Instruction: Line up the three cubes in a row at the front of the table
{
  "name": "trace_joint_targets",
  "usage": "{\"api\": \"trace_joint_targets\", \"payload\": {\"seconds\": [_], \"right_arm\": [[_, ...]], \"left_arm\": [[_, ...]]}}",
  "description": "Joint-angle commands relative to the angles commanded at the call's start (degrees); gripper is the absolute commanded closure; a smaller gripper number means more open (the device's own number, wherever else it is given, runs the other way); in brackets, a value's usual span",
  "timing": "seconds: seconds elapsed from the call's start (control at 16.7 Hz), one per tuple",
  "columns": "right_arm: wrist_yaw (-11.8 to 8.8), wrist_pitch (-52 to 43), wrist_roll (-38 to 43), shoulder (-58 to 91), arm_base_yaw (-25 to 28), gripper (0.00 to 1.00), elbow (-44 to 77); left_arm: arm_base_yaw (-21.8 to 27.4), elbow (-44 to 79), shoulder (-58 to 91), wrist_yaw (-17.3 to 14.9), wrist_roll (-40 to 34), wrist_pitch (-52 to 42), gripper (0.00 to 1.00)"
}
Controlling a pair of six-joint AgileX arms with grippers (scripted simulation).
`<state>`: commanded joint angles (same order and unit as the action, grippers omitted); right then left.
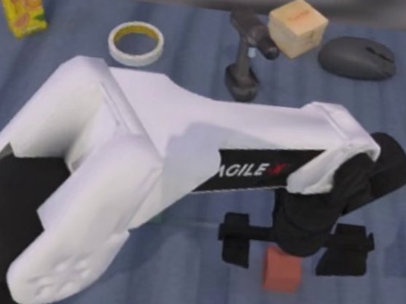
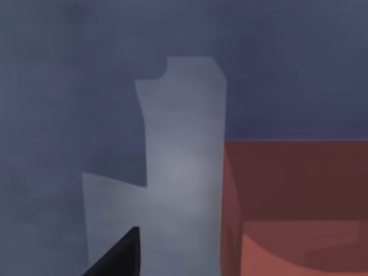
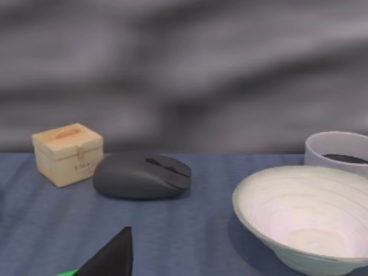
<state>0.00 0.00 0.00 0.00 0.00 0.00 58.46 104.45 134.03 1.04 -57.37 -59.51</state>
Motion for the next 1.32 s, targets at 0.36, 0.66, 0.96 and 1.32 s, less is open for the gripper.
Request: {"api": "trace_joint_targets", "payload": {"seconds": [0.36, 0.66, 0.96, 1.32], "right_arm": [[0.0, 0.0, 0.0, 0.0, 0.0, 0.0, 0.0], [0.0, 0.0, 0.0, 0.0, 0.0, 0.0, 0.0], [-0.05, -1.07, -0.13, 1.49, 0.27, 0.0, 1.49], [-0.02, -11.94, -1.47, 18.58, 2.39, 0.0, 18.11]], "left_arm": [[-0.43, 7.02, -1.77, 0.01, -0.29, -9.28, 0.0], [-0.87, 10.73, -3.12, 0.04, -0.31, -13.85, 0.0], [-1.47, 8.97, -4.63, 0.17, 0.08, -12.61, 0.0], [-11.32, -8.35, -23.86, 0.87, 4.09, -1.76, 0.0]]}}
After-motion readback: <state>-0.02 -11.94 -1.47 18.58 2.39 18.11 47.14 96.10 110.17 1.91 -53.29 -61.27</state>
